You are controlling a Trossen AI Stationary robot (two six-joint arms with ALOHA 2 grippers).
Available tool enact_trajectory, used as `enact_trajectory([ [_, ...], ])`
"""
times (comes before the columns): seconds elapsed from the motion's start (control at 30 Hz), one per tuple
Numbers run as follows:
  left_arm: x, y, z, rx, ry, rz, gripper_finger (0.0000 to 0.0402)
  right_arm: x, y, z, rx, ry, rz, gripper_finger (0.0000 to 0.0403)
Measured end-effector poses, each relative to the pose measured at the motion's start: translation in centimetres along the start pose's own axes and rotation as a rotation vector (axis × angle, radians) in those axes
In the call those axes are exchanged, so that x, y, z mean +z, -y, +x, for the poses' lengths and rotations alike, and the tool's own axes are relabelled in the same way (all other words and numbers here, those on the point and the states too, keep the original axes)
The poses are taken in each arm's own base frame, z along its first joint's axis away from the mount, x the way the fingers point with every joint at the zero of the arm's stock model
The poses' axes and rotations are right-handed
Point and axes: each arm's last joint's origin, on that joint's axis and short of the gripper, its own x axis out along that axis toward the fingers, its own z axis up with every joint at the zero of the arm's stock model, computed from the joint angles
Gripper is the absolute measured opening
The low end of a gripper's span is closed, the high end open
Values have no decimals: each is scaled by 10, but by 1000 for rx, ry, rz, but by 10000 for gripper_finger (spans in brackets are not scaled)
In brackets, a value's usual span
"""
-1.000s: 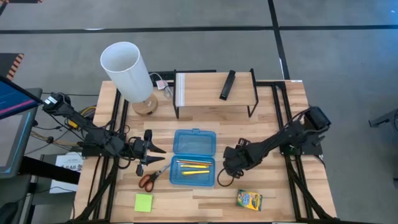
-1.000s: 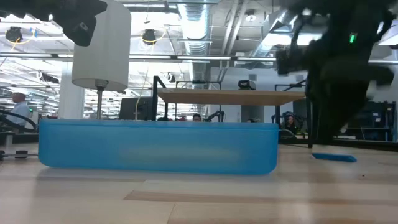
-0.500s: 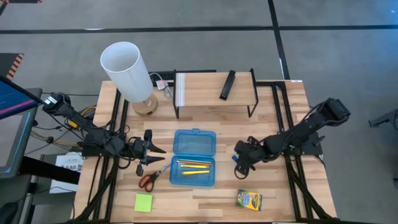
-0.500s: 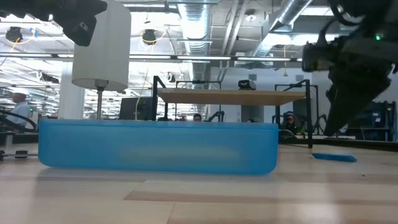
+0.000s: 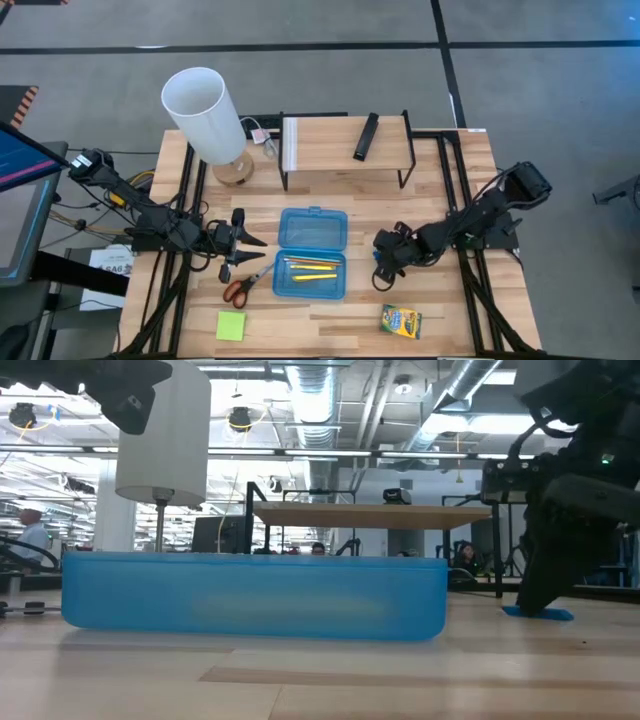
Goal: Pack school essentials
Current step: Put the blue eraser into the supply box
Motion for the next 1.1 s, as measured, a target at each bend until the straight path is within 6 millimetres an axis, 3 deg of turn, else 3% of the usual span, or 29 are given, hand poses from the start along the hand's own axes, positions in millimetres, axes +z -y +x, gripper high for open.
enact_trajectory([
  [0.37,0,0,0,0,0,-1,103,-4,1,8,-45,-22,22,235],
  [0.83,0,0,0,4,1,-2,103,1,2,0,-9,-12,28,75],
  [1.1,0,0,0,1,-4,-1,103,9,5,-16,48,20,55,53],
])
